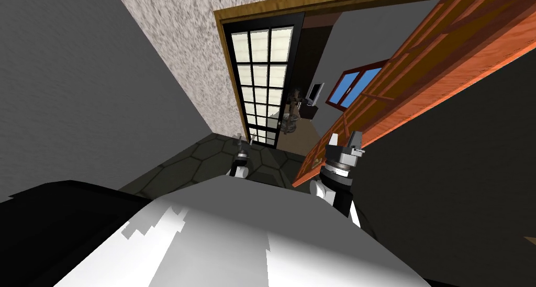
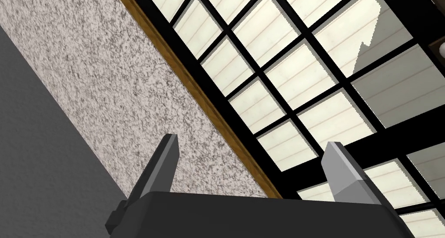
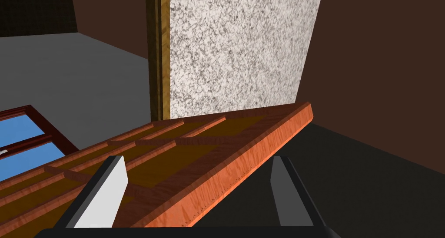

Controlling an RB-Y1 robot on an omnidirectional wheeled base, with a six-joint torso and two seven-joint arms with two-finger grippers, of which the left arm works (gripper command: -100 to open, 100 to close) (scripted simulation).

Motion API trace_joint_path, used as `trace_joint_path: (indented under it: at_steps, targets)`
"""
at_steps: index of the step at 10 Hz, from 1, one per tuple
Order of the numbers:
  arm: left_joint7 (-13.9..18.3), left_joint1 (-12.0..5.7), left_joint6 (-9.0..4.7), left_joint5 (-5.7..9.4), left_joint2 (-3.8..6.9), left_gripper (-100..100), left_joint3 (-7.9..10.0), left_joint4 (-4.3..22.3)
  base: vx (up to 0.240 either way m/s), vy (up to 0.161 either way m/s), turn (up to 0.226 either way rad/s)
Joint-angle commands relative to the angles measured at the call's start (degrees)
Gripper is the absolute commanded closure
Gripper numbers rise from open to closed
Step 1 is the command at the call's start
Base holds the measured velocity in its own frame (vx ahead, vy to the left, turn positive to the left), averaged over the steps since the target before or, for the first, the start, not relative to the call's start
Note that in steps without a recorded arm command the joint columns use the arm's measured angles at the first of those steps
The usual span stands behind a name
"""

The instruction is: Pull the door open

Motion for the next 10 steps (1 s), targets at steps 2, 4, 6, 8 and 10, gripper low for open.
trace_joint_path:
  at_steps: [2, 4, 6, 8, 10]
  targets:
    - [2.2, -1.04, -1.04, 1.35, 0.18, -100, -0.91, 3.1, 0.078, 0.028, -0.081]
    - [3.8, -1.92, -1.74, 2.34, 0.23, -100, -1.59, 5.4, 0.077, 0.039, -0.082]
    - [5.3, -2.79, -2.45, 3.34, 0.23, -100, -2.27, 7.7, 0.075, 0.036, -0.092]
    - [6.8, -3.66, -3.15, 4.33, 0.17, -100, -2.94, 10.0, 0.082, 0.027, -0.077]
    - [9.2, -4.97, -4.20, 5.83, 0.09, -100, -3.96, 13.5, 0.100, 0.028, -0.123]
